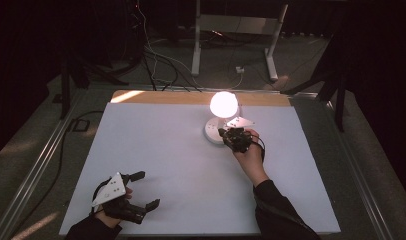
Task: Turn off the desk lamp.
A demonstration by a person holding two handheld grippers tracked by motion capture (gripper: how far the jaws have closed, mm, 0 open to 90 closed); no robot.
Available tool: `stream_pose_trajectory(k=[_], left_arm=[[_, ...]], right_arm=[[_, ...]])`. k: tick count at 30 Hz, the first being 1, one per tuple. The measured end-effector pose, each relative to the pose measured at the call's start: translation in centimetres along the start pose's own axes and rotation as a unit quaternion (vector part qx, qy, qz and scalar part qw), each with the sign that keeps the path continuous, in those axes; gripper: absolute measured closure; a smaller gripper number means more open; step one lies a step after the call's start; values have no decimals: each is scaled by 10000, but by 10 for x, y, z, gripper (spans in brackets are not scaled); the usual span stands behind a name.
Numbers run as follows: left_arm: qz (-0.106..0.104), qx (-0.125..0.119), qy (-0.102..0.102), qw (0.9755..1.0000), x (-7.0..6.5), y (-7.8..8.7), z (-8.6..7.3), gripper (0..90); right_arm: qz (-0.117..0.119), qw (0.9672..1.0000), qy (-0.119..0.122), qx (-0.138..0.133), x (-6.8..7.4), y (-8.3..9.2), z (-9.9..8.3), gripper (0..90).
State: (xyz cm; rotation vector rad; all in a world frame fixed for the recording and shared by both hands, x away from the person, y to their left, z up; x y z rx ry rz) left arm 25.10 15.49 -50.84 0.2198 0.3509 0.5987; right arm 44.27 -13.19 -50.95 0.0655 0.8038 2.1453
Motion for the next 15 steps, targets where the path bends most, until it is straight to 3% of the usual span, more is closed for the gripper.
stream_pose_trajectory(k=[15], left_arm=[[4,-2,8,10000,0,0,0,6]], right_arm=[[-79,9997,1,243,3,-25,-7,898]])
Point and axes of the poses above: each handheld gripper's, and its own axes: y roughly backward along the jaws, z roughly out of its top, x roughly to its left, the point moved 6 cm from there along -y, roughly forward along the jaws, and after that the axes turned 11 degrees about y, right-handed, at the moved point
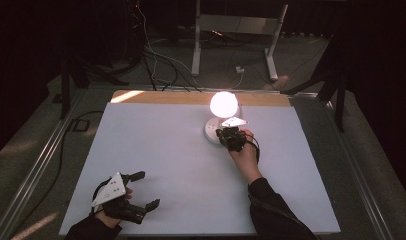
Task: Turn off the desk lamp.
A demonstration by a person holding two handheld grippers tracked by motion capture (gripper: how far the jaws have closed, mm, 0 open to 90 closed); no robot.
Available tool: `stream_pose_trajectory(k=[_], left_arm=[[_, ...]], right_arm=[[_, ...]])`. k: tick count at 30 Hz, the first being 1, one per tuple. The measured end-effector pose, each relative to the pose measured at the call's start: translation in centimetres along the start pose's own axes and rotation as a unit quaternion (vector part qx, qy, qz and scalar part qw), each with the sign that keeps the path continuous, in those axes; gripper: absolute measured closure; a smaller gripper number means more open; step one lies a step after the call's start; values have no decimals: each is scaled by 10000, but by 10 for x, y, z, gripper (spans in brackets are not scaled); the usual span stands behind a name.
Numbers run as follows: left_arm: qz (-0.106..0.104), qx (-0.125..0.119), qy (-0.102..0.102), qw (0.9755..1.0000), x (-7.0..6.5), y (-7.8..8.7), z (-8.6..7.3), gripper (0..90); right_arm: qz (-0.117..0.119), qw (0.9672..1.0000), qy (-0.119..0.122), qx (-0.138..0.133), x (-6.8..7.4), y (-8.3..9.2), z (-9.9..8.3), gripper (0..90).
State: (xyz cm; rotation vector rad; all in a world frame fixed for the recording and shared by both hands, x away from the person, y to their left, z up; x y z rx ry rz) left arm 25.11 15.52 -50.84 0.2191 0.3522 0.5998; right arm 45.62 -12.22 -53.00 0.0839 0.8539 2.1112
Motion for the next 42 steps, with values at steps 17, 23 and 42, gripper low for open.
stream_pose_trajectory(k=[17,23,42], left_arm=[[-1,-9,-6,10000,0,1,0,5],[-1,-10,-10,10000,0,1,0,5],[5,-6,-11,10000,0,1,0,5]], right_arm=[[-102,9998,65,151,2,-16,-1,898],[-99,9998,67,163,2,-18,-1,899],[-47,9999,87,104,4,-10,7,899]])
Point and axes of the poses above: each handheld gripper's, and its own axes: y roughly backward along the jaws, z roughly out of its top, x roughly to its left, the point moved 6 cm from there along -y, roughly forward along the jaws, and after that the axes turned 11 degrees about y, right-handed, at the moved point
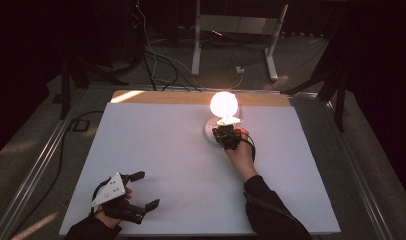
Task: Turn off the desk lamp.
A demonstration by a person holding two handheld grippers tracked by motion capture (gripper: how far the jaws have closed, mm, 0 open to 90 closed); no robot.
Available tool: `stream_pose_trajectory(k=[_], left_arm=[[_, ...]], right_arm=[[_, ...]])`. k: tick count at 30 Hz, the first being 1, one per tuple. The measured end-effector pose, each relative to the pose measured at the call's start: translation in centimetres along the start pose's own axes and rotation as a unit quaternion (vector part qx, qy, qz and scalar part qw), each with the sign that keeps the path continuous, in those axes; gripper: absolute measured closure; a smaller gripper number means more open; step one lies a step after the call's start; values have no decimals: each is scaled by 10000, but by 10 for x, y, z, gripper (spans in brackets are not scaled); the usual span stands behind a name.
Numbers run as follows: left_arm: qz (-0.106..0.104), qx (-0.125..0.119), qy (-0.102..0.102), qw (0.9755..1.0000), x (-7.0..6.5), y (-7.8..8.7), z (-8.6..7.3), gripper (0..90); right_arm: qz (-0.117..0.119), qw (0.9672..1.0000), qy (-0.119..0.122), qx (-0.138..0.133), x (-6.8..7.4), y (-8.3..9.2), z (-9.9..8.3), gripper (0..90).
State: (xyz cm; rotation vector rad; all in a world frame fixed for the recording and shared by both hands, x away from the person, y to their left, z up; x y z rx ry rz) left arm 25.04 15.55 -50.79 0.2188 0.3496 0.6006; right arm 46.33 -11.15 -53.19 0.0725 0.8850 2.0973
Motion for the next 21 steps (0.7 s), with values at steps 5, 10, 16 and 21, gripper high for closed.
stream_pose_trajectory(k=[5,10,16,21], left_arm=[[10,-3,15,10000,1,0,0,6],[5,0,21,10000,1,0,0,5],[6,4,15,10000,0,0,0,6],[10,-3,11,10000,1,0,0,5]], right_arm=[[-22,10000,-4,-18,-4,4,1,900],[-37,10000,14,-22,-7,7,4,900],[-31,10000,24,-9,-7,7,4,899],[-33,10000,-7,55,-6,3,0,899]])
Point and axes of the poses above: each handheld gripper's, and its own axes: y roughly backward along the jaws, z roughly out of its top, x roughly to its left, the point moved 6 cm from there along -y, roughly forward along the jaws, and after that the axes turned 11 degrees about y, right-handed, at the moved point
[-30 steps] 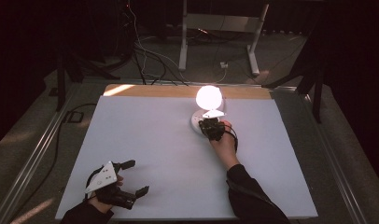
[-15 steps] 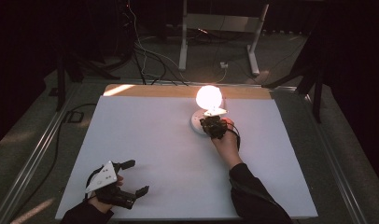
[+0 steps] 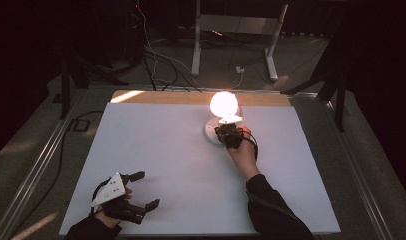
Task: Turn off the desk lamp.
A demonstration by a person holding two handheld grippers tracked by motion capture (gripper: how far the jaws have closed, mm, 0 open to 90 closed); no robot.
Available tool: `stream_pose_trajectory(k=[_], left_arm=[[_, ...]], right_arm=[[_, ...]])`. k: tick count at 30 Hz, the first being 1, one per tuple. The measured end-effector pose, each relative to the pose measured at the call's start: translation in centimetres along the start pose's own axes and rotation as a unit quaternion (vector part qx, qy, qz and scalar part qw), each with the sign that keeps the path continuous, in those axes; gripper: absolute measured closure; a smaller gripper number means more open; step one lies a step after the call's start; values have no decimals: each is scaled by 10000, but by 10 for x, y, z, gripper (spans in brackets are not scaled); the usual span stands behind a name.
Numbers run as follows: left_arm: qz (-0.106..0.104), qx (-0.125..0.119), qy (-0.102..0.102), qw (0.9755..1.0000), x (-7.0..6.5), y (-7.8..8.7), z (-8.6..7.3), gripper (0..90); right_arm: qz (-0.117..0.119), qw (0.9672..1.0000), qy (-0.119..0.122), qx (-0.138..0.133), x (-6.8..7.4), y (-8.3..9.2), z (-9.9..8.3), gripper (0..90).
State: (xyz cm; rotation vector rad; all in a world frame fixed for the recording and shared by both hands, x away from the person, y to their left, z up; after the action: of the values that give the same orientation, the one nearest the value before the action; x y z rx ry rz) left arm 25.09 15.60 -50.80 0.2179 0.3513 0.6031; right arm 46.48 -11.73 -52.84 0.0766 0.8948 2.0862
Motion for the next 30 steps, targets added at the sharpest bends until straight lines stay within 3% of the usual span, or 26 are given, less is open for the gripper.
stream_pose_trajectory(k=[12,30], left_arm=[[-3,-5,4,10000,0,0,0,6],[-3,-14,10,10000,0,1,0,5]], right_arm=[[36,10000,0,92,3,-9,-7,899],[10,10000,27,78,4,-8,-7,899]])
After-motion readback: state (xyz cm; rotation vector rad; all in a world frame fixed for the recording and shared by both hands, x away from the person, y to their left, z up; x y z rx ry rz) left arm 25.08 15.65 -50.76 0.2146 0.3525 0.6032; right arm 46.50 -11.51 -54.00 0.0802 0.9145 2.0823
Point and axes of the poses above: each handheld gripper's, and its own axes: y roughly backward along the jaws, z roughly out of its top, x roughly to its left, the point moved 6 cm from there along -y, roughly forward along the jaws, and after that the axes turned 11 degrees about y, right-handed, at the moved point
